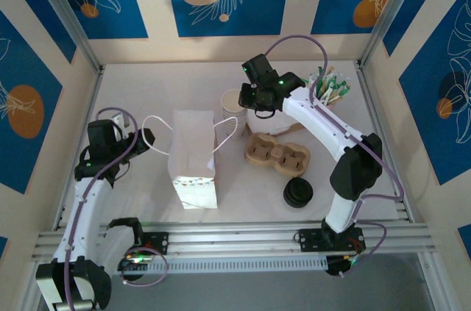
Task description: Pack the takeout coffee
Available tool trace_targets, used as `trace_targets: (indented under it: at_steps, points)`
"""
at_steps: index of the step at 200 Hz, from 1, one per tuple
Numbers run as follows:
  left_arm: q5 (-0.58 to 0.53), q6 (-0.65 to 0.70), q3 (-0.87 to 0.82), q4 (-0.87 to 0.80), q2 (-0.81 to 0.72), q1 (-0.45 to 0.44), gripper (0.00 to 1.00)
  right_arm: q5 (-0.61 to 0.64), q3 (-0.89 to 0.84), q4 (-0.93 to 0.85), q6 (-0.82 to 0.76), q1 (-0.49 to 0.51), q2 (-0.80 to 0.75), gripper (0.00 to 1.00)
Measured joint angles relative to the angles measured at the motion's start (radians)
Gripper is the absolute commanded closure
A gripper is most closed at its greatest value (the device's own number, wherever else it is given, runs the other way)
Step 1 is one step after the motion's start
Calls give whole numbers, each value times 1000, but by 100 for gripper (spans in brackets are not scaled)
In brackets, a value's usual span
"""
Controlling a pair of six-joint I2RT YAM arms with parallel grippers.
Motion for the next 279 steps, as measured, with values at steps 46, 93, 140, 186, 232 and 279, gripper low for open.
trace_targets:
  at_steps: [46,93,140,186,232,279]
  points:
    - [0,0,0,0,2,0,50,4,11,-5,6,2,10,80]
    - [0,-8,0,0,2,0,50,5,32,-8,14,4,11,88]
    - [0,-10,-1,0,2,0,50,7,53,-18,12,9,11,93]
    - [0,-10,-1,0,2,0,51,8,75,-35,11,13,11,100]
    - [0,-10,-1,0,2,0,51,7,81,-26,15,14,3,100]
    - [0,-10,-1,0,7,0,51,-1,81,2,27,11,-51,100]
